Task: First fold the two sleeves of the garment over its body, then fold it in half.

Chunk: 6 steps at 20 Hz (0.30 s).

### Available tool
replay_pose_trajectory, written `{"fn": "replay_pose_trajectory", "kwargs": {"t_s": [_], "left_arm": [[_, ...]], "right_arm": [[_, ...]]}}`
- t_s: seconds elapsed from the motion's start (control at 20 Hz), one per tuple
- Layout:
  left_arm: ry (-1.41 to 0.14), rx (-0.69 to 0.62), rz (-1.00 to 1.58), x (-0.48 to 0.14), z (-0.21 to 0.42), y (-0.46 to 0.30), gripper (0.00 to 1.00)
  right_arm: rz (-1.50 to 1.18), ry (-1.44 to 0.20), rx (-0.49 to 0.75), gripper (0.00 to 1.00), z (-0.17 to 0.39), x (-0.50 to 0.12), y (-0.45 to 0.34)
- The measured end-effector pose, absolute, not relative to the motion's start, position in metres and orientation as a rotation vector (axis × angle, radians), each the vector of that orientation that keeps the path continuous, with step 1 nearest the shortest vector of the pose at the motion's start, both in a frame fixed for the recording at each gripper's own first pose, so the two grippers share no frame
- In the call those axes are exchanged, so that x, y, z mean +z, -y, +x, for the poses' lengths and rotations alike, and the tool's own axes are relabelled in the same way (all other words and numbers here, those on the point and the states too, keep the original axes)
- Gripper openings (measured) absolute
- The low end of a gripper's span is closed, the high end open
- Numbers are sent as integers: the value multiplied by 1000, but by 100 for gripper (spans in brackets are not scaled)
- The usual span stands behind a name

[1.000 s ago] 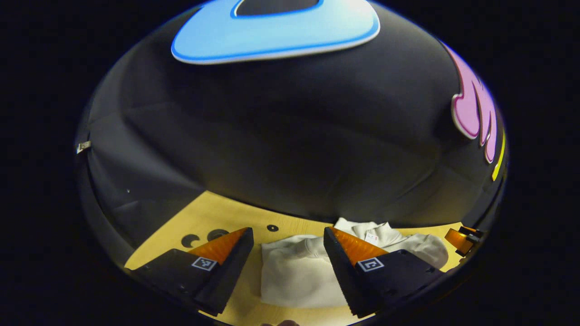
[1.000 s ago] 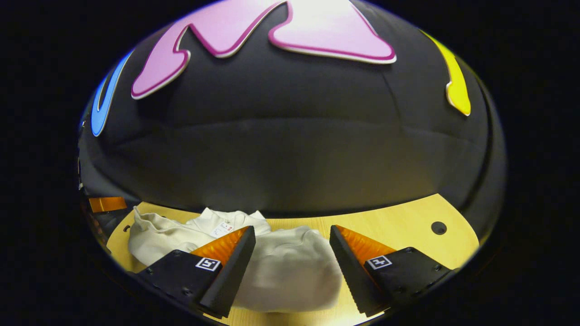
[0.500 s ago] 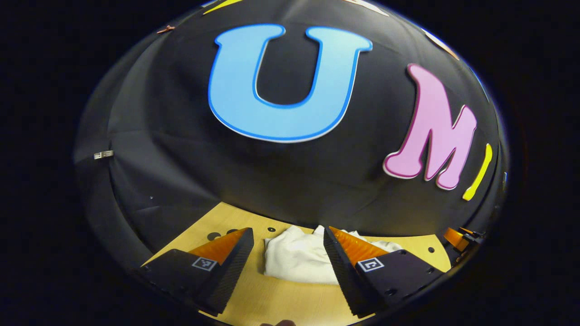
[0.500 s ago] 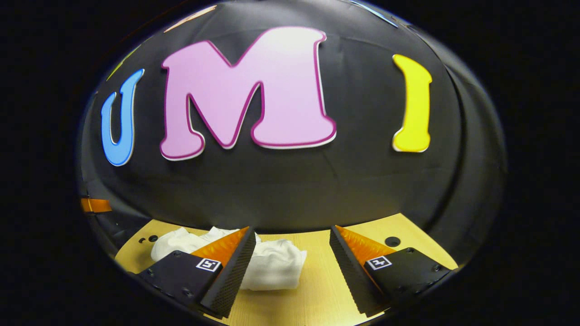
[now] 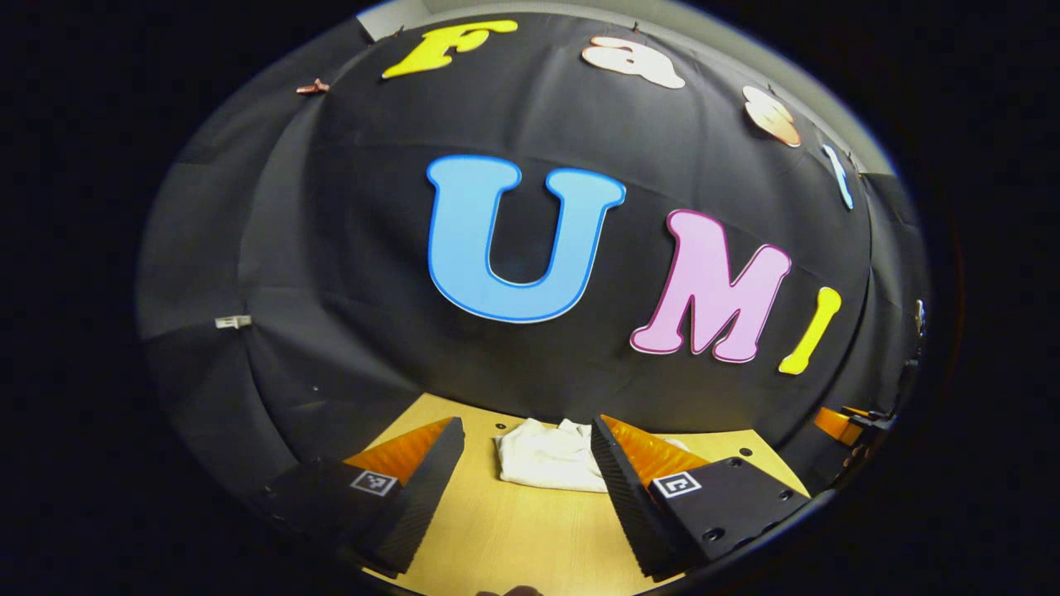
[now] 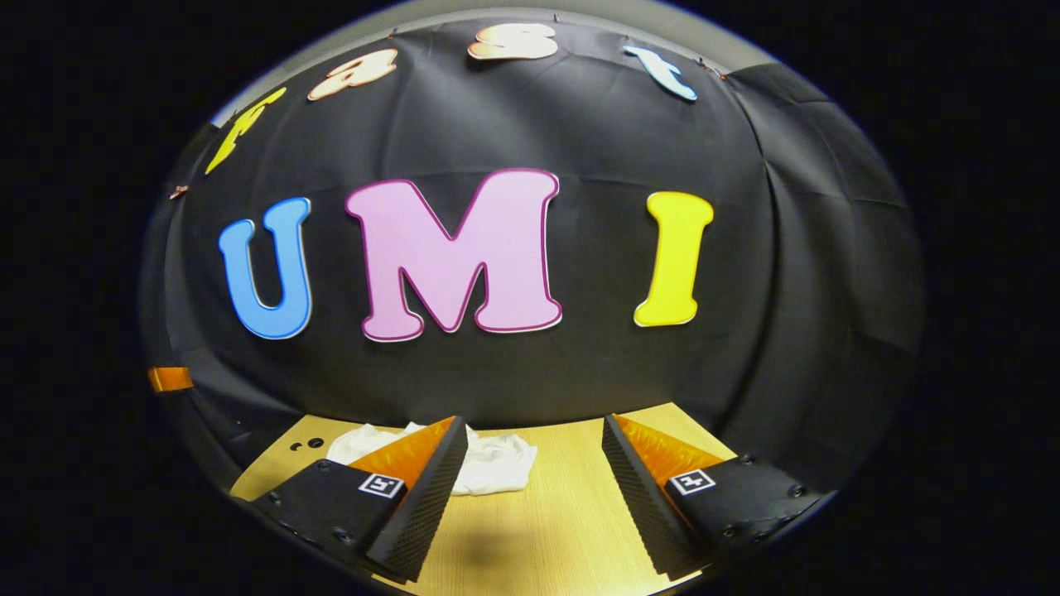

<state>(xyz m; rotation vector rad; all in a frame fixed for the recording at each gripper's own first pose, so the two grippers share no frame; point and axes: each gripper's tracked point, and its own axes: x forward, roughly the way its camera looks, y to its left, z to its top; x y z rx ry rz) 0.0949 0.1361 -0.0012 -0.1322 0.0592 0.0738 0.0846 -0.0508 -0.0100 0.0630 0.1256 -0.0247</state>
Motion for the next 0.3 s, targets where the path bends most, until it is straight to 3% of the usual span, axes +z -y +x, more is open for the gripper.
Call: {"fn": "replay_pose_trajectory", "kwargs": {"t_s": [0.3], "left_arm": [[-97, 44, -112, -36, 3, -119, 96]], "right_arm": [[89, -149, -13, 99, -6, -17, 32]]}}
